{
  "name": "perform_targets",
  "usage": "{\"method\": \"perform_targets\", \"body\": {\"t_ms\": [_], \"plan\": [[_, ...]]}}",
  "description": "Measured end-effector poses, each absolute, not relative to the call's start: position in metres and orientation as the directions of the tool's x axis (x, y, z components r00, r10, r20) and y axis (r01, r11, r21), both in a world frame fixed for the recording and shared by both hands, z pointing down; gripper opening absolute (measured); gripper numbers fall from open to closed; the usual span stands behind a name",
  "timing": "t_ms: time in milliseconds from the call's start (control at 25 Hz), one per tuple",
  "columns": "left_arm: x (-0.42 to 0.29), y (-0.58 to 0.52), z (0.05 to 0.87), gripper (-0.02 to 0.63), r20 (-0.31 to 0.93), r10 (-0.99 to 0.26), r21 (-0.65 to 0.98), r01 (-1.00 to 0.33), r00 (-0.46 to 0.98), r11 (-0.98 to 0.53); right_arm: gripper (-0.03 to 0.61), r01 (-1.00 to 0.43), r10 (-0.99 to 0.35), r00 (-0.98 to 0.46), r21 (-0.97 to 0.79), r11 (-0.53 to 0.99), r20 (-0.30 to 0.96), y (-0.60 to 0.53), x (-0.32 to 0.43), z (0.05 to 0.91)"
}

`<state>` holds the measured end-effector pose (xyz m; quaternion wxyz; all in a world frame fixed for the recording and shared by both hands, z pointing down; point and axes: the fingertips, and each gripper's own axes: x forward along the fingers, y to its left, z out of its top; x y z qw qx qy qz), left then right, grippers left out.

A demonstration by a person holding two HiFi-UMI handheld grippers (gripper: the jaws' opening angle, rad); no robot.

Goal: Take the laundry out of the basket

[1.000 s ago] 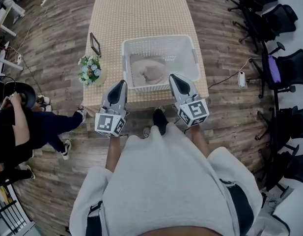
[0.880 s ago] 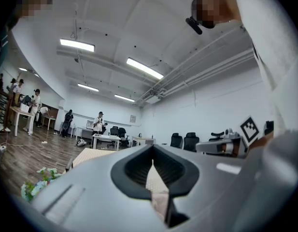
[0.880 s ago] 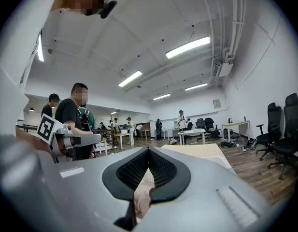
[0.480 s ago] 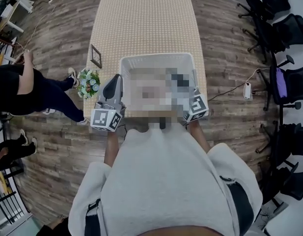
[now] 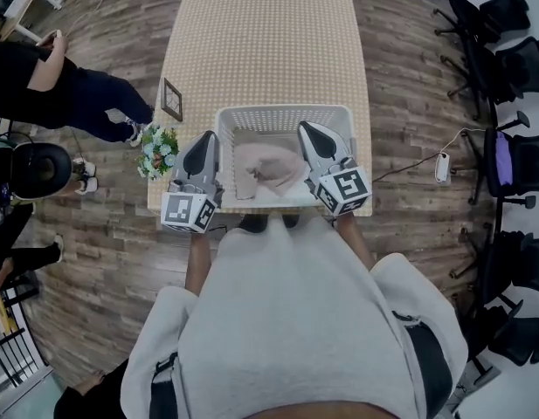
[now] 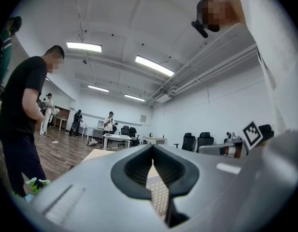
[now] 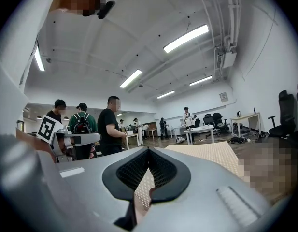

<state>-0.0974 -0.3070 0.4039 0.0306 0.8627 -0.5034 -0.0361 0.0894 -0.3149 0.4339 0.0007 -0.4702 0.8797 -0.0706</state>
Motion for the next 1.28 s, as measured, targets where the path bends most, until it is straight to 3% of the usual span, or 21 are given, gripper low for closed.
{"method": "perform_targets", "body": {"t_ms": [560,1280], "plan": [[-0.128,-0.348,0.422,0.009,0.018,-0.852,0.114,-0.847,0.524,-0.519,-0.001,-0.857,-0.848,-0.515,-0.111,0.504,0.123,-0.352,0.066,0.445],[-0.155,-0.359,0.507,0.009,0.187,-0.839,0.235,-0.852,0.512,-0.468,-0.001,-0.84,-0.773,-0.542,-0.184,0.51,0.329,-0.352,0.038,0.529]]}}
